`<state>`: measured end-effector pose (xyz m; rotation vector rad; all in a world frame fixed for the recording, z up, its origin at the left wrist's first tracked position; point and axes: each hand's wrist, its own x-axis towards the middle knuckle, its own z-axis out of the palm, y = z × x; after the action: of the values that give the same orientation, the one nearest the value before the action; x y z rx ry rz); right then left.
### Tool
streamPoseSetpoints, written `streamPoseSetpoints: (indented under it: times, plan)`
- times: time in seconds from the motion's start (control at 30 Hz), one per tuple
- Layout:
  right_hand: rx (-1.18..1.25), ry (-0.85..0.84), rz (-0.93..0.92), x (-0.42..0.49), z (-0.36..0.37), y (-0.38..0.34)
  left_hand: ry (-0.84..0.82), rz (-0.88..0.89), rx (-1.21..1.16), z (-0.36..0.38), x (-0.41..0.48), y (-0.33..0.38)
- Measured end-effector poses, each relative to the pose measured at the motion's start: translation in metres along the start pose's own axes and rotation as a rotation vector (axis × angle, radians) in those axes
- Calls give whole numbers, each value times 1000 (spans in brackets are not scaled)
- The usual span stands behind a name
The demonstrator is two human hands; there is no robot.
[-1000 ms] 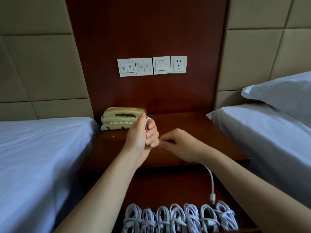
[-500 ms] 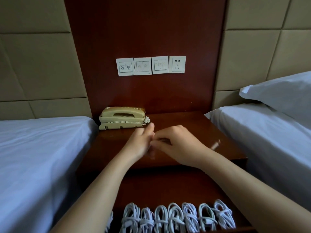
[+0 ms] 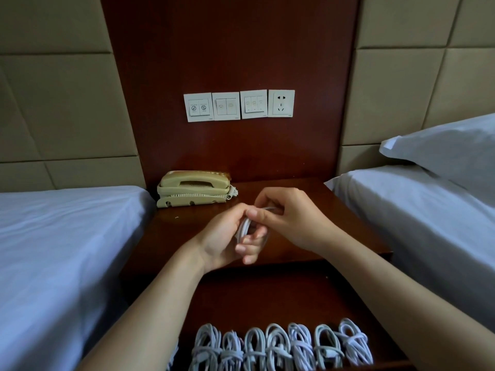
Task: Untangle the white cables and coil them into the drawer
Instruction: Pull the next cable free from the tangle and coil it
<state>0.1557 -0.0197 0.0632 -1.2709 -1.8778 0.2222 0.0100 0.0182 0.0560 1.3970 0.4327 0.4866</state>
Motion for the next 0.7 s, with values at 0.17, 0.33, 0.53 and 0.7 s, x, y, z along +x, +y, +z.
streamPoseSetpoints:
  times: [0.17,0.33,0.53,0.7]
  plan:
    - [-17,2,-2,1,0,3,51,-1,-110,7,2,0]
    - [-16,-62,25,1,-4,7,137,-30,-129,14,6,-2]
    - [0,-122,42,1,-7,8,61,-86,-199,15,1,2]
    - [-13,-130,28,1,-10,8,127,-78,-183,16,1,2]
